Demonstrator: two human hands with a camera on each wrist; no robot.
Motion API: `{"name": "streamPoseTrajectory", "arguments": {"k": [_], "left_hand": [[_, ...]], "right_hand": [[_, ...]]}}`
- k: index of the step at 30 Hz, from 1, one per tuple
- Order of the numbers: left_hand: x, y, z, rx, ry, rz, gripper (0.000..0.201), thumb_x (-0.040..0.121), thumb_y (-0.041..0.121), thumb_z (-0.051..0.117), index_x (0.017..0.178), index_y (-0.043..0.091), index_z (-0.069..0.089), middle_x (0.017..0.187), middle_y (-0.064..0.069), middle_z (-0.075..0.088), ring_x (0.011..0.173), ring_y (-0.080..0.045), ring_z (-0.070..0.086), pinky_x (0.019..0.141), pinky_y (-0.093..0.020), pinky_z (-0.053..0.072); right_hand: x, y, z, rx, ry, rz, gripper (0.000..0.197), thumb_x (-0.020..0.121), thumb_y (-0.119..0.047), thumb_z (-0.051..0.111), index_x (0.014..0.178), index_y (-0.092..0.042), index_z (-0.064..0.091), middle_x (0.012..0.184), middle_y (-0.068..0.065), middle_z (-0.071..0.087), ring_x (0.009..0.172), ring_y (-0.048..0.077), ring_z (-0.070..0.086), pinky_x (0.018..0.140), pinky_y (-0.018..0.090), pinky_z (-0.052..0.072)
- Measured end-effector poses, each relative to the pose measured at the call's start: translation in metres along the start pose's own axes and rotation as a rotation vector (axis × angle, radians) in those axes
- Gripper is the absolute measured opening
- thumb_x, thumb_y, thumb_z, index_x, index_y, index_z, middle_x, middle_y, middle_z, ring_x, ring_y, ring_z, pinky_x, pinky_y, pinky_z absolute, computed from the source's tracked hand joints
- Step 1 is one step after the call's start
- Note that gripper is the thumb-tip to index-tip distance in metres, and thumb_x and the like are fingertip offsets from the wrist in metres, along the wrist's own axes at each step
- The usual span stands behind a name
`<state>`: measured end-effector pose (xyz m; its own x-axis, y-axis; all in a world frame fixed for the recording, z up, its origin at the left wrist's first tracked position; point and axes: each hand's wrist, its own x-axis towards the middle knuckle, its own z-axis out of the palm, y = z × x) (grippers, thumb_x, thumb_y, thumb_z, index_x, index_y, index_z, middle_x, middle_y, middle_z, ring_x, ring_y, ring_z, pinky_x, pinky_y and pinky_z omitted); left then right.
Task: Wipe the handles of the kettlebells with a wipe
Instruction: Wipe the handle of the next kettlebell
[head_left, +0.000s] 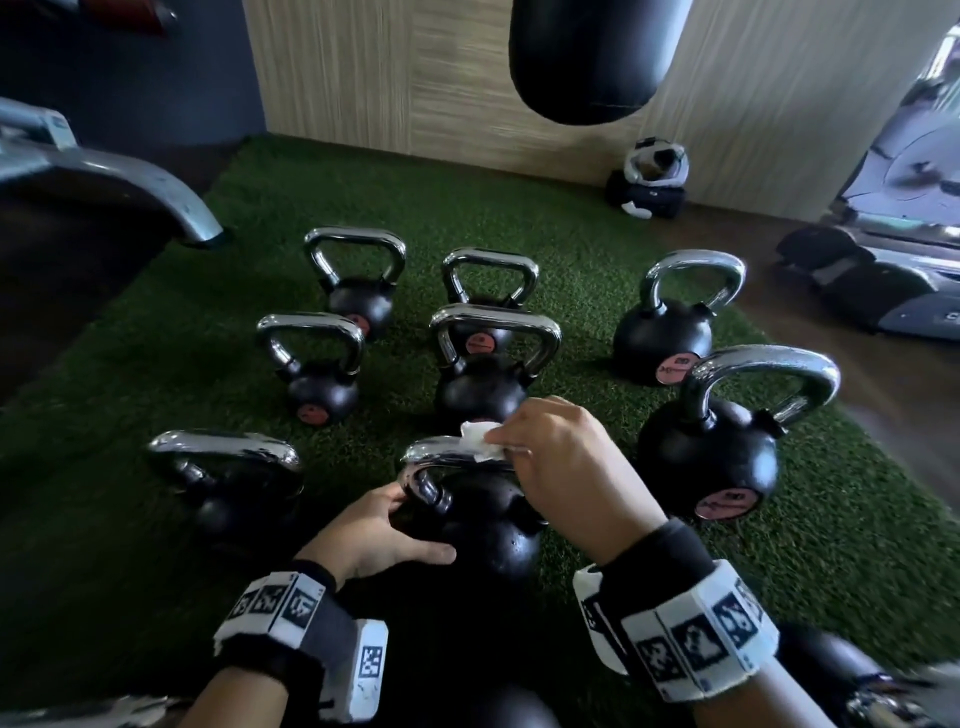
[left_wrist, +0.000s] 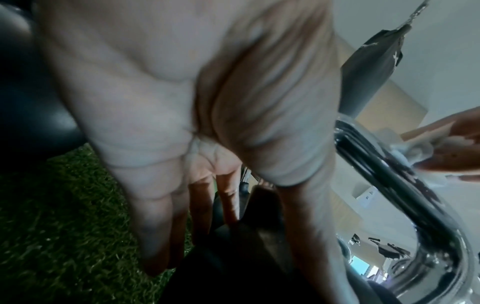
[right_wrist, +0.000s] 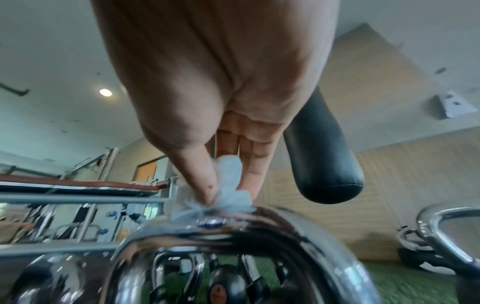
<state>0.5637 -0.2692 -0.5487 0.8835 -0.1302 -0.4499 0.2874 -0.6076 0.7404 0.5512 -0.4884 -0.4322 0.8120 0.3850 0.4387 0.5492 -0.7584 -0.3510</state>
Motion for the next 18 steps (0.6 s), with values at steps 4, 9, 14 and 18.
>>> {"name": "streamPoseTrajectory", "arguments": {"k": [4, 9, 14, 18], "left_hand": [[0.004, -0.005, 0.001, -0.083, -0.008, -0.007, 0.105, 0.03, 0.065, 0.1, 0.126, 0.041, 0.065, 0.137, 0.009, 0.065, 0.13, -0.01, 0.057, 0.119, -0.037, 0.04], [0.008, -0.012, 0.004, -0.128, 0.007, 0.049, 0.094, 0.031, 0.062, 0.1, 0.118, 0.04, 0.071, 0.125, 0.013, 0.071, 0.124, -0.004, 0.06, 0.118, -0.038, 0.042], [0.011, -0.016, 0.006, -0.132, 0.025, 0.065, 0.103, 0.021, 0.073, 0.096, 0.115, 0.038, 0.073, 0.12, 0.013, 0.074, 0.12, -0.004, 0.064, 0.116, -0.04, 0.044], [0.008, -0.013, 0.005, -0.115, 0.031, 0.053, 0.108, 0.018, 0.075, 0.094, 0.118, 0.037, 0.071, 0.124, 0.012, 0.072, 0.122, -0.007, 0.062, 0.116, -0.04, 0.044]], "right_hand": [[-0.006, 0.002, 0.002, -0.014, -0.002, 0.012, 0.031, 0.074, 0.0, 0.058, 0.088, -0.013, 0.083, 0.084, 0.002, 0.072, 0.08, 0.025, 0.071, 0.073, 0.04, 0.061], [-0.028, 0.019, -0.004, -0.058, 0.185, 0.1, 0.033, 0.075, 0.007, 0.066, 0.091, -0.016, 0.083, 0.085, -0.001, 0.073, 0.076, 0.024, 0.068, 0.072, 0.041, 0.06], [-0.035, 0.011, 0.008, -0.06, 0.259, 0.096, 0.035, 0.073, 0.01, 0.072, 0.094, -0.016, 0.083, 0.089, -0.004, 0.073, 0.079, 0.021, 0.065, 0.075, 0.032, 0.057], [-0.056, 0.035, 0.005, 0.081, 0.4, 0.309, 0.034, 0.075, 0.009, 0.076, 0.094, -0.019, 0.084, 0.087, -0.012, 0.075, 0.077, 0.0, 0.068, 0.073, 0.007, 0.048]]}}
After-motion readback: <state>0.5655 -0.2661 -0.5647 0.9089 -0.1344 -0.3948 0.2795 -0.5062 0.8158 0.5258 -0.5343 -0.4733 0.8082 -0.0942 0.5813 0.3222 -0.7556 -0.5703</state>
